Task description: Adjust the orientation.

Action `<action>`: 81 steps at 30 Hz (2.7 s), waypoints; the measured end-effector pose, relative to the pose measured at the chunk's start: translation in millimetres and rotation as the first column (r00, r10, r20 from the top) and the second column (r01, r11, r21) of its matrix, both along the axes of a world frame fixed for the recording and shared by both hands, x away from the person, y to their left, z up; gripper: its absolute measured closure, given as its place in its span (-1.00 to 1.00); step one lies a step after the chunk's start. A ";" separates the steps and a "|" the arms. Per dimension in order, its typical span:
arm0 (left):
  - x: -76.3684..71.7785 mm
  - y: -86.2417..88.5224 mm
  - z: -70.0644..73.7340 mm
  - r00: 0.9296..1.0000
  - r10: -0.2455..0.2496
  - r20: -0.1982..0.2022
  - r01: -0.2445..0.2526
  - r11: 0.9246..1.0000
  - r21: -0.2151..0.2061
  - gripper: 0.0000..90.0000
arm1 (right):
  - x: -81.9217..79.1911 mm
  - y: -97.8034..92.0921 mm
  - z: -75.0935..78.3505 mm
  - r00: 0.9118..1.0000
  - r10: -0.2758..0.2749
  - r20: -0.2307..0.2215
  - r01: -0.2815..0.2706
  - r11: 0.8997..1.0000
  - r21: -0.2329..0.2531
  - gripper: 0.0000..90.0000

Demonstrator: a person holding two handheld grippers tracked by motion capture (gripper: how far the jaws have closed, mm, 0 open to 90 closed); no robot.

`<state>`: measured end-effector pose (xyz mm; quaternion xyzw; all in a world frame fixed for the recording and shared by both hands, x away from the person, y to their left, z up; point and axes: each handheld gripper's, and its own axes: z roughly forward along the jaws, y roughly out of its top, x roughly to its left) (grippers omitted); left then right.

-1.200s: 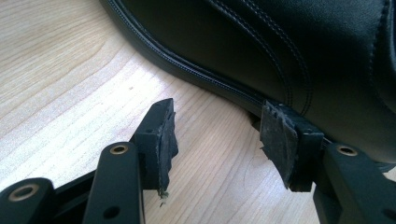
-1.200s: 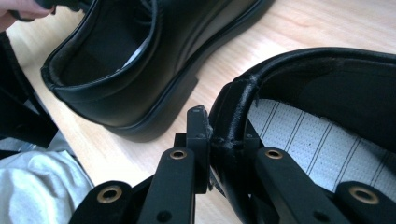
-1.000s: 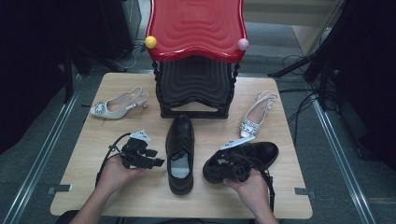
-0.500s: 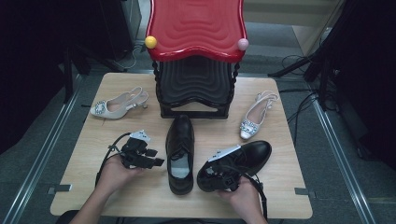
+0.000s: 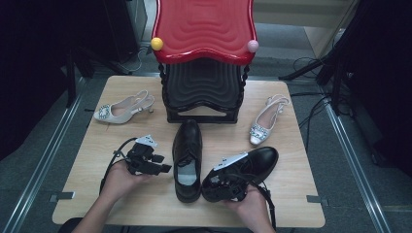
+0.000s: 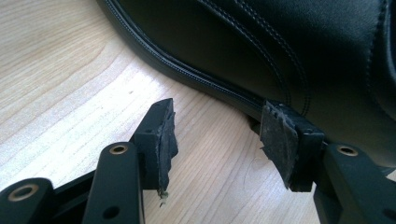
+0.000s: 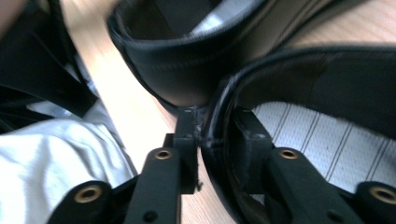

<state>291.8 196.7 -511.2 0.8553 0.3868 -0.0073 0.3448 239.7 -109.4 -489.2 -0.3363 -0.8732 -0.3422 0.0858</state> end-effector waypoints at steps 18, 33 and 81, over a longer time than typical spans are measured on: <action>5.5 -1.8 1.4 1.000 -0.008 0.010 0.008 1.000 -0.005 0.01 | 1.1 -80.7 39.6 0.961 -0.205 0.188 0.178 0.972 0.152 0.89; 12.2 -3.5 0.2 1.000 -0.012 0.009 0.012 1.000 -0.020 0.01 | 8.3 -138.1 12.6 0.898 -0.376 0.230 0.363 0.927 0.098 1.00; 4.1 -2.3 3.5 0.999 -0.006 0.033 0.007 1.000 -0.016 -0.01 | 49.6 -145.5 -21.5 0.907 -0.411 0.094 0.408 0.912 0.050 1.00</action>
